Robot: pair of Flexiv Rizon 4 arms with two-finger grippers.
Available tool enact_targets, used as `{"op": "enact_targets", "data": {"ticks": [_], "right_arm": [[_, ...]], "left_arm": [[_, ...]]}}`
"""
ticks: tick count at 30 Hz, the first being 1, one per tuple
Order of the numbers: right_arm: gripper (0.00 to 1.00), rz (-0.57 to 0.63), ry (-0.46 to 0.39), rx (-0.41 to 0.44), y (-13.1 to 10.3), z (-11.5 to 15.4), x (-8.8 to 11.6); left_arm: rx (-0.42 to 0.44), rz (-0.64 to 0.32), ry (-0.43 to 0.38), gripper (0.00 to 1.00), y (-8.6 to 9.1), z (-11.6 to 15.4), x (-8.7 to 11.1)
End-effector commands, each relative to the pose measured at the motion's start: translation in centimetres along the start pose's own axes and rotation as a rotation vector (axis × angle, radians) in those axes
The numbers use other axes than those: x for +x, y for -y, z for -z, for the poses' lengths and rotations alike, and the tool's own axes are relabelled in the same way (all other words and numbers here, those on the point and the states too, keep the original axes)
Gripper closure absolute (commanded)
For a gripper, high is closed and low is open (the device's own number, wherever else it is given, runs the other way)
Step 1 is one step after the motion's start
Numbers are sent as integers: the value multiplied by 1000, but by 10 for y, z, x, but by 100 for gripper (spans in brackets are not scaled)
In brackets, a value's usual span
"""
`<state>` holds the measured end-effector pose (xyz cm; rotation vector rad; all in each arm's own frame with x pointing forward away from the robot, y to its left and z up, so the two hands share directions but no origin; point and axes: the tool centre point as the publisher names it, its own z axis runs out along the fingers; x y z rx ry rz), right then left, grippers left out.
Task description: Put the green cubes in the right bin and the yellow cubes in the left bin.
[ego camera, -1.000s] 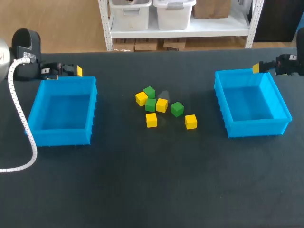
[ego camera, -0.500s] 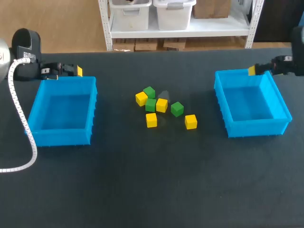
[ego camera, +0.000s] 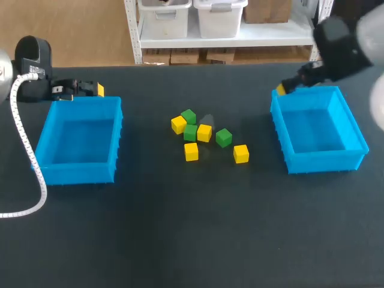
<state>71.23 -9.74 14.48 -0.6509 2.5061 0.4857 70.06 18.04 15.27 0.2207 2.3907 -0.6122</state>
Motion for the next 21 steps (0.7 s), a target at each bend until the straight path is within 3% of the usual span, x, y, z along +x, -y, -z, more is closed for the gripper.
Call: {"op": "enact_targets", "data": {"ticks": [1, 10, 21], "right_arm": [[0, -5, -78, 37, -17, -23, -12], [0, 51, -203, 40, -45, -69, -1], [0, 199, -361, 47, -61, -123, 8]], "left_arm": [[14, -3, 7, 0, -3, 0, 2], [14, -3, 7, 0, -3, 0, 2], [14, -3, 7, 0, -3, 0, 2]]}}
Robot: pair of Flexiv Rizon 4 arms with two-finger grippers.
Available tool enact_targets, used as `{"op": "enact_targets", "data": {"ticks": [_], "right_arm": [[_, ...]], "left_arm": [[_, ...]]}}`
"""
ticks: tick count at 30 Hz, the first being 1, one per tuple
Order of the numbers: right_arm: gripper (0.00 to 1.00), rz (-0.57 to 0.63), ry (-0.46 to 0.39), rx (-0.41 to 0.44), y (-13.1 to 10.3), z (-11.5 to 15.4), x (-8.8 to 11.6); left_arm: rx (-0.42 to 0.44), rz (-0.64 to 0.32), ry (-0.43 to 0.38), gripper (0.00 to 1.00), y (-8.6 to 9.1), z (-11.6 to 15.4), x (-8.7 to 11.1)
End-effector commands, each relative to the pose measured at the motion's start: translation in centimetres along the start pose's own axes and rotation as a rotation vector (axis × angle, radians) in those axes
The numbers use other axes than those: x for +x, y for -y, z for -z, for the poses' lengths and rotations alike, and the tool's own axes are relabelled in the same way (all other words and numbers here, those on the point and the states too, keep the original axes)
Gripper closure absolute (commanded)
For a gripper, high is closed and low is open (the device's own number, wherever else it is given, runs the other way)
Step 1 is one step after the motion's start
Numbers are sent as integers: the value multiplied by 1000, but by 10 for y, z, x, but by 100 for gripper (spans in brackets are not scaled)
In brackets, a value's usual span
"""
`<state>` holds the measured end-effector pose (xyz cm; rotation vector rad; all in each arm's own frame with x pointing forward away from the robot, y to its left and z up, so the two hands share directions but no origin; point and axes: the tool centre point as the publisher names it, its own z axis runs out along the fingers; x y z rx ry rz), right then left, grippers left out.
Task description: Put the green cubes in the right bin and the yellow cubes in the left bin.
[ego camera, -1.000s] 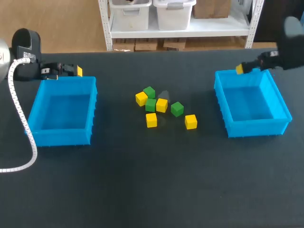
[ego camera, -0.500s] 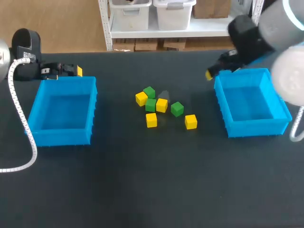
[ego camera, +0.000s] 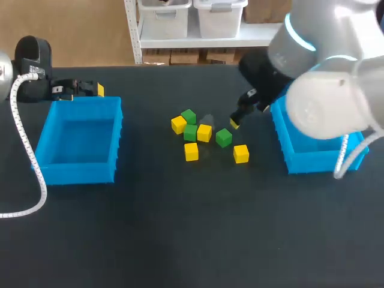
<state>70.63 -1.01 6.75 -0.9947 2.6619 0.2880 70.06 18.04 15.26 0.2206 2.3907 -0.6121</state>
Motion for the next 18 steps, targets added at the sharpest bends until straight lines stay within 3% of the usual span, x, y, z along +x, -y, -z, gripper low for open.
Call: {"op": "enact_targets", "data": {"ticks": [1, 7, 18], "right_arm": [[0, 15, -91, 8, -2, -23, -16], [0, -19, -160, 29, -1, -47, -17], [0, -55, -197, 28, -8, -78, -18]], "left_arm": [[14, -3, 7, 0, -3, 0, 2], [14, -3, 7, 0, -3, 0, 2], [14, -3, 7, 0, -3, 0, 2]]}}
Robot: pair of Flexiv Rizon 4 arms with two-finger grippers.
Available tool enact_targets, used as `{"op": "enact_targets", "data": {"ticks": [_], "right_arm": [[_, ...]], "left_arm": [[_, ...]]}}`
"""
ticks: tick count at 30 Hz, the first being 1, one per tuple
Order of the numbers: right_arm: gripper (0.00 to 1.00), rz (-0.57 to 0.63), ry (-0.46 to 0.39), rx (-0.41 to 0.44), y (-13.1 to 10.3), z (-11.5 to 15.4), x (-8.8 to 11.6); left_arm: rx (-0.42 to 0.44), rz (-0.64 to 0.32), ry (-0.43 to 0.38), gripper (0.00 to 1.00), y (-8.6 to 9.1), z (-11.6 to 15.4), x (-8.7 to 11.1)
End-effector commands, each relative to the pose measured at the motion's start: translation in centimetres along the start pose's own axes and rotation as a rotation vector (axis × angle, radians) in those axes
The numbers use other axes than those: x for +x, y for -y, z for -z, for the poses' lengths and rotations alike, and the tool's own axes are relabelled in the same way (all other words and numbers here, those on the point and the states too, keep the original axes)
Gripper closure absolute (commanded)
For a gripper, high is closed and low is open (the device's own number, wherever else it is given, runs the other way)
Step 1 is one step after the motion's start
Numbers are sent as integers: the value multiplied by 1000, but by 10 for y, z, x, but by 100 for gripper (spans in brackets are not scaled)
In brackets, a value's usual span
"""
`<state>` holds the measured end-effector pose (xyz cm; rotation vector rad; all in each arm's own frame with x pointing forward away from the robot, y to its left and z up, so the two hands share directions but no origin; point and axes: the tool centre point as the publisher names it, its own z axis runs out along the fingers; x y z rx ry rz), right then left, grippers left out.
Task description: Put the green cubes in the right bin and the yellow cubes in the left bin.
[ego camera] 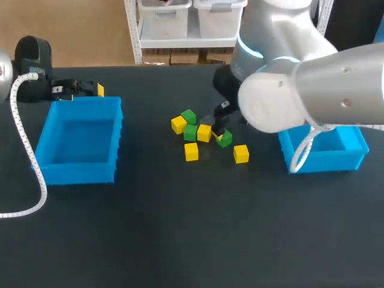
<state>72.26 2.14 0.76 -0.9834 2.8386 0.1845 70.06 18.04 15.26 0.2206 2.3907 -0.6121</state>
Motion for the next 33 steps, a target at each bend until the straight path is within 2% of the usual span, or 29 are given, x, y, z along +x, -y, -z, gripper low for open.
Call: {"op": "enact_targets", "data": {"ticks": [1, 8, 9, 10, 13, 14, 15, 18, 24, 33], "right_arm": [[0, -4, -29, 2, -2, -10, -9], [0, -9, -59, 39, -3, -21, -7], [38, -5, -62, 58, -3, -22, -7], [59, -2, -67, 58, -4, -23, -6], [83, 2, -74, 69, -5, -25, -2], [95, 4, -77, 75, -4, -25, -1], [100, 2, -76, 81, -4, -26, 0], [100, -8, -73, 84, -2, -25, 3], [100, -28, -37, 120, 13, -7, 3], [100, -119, 93, 149, 49, 48, 5]], "left_arm": [[14, -3, 7, 0, -3, 0, 2], [14, -3, 7, 0, -3, 0, 2], [14, -3, 7, 0, -3, 0, 2], [14, -3, 7, 0, -3, 0, 2], [14, -3, 7, 0, -3, 0, 2], [14, -3, 7, 0, -3, 0, 2], [14, -3, 7, 0, -3, 0, 2], [14, -3, 7, 0, -3, 0, 2], [14, -3, 7, 0, -3, 0, 2], [14, -3, 7, 0, -3, 0, 2]]}}
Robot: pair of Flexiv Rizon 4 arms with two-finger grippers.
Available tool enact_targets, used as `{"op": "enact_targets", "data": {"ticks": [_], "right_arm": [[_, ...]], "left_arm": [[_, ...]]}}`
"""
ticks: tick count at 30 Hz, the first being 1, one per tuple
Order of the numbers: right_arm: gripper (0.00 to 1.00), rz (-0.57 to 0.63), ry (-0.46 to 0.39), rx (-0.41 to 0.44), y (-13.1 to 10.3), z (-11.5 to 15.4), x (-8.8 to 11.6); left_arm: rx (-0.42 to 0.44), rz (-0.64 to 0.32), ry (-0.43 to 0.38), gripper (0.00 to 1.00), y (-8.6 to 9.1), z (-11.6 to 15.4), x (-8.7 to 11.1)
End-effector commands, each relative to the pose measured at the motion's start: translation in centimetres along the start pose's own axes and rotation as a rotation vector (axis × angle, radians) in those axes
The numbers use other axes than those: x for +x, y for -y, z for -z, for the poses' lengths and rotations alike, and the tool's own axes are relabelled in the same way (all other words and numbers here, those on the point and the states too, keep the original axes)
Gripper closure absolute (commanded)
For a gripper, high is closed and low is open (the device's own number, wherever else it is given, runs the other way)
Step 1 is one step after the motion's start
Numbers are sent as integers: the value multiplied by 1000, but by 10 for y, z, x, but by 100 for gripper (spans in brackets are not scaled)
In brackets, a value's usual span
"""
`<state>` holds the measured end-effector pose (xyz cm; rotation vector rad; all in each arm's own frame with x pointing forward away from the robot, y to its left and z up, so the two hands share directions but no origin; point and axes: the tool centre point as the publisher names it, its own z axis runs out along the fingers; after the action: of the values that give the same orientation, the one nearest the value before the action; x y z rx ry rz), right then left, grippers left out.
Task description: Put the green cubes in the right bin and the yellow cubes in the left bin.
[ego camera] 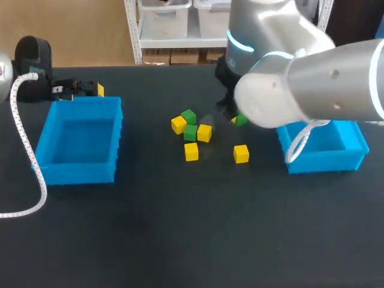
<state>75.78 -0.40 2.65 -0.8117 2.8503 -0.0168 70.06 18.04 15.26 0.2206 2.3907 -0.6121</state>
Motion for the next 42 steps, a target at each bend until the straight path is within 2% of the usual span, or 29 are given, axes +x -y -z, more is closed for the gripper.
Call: {"op": "enact_targets", "data": {"ticks": [1, 7, 12, 17, 23, 26, 27, 31, 35, 42], "right_arm": [[100, -42, 104, -2, 21, 33, 19], [100, -147, 172, 12, 58, 63, 30], [100, -237, 189, 28, 88, 74, 45], [100, -313, 167, 40, 110, 66, 65], [100, -355, 98, 9, 115, 41, 85], [36, -360, 90, 6, 117, 36, 88], [0, -359, 88, 1, 117, 35, 87], [0, -327, 97, 9, 120, 42, 77], [0, -252, 128, 15, 115, 57, 56], [0, -51, 157, -19, 71, 82, 13]], "left_arm": [[14, -3, 7, 0, -3, 0, 2], [14, -3, 7, 0, -3, 0, 2], [14, -3, 7, 0, -3, 0, 2], [14, -3, 7, 0, -3, 0, 2], [14, -3, 7, 0, -3, 0, 2], [14, -3, 7, 0, -3, 0, 2], [14, -3, 7, 0, -3, 0, 2], [14, -3, 7, 0, -3, 0, 2], [14, -3, 7, 0, -3, 0, 2], [14, -3, 7, 0, -3, 0, 2]]}}
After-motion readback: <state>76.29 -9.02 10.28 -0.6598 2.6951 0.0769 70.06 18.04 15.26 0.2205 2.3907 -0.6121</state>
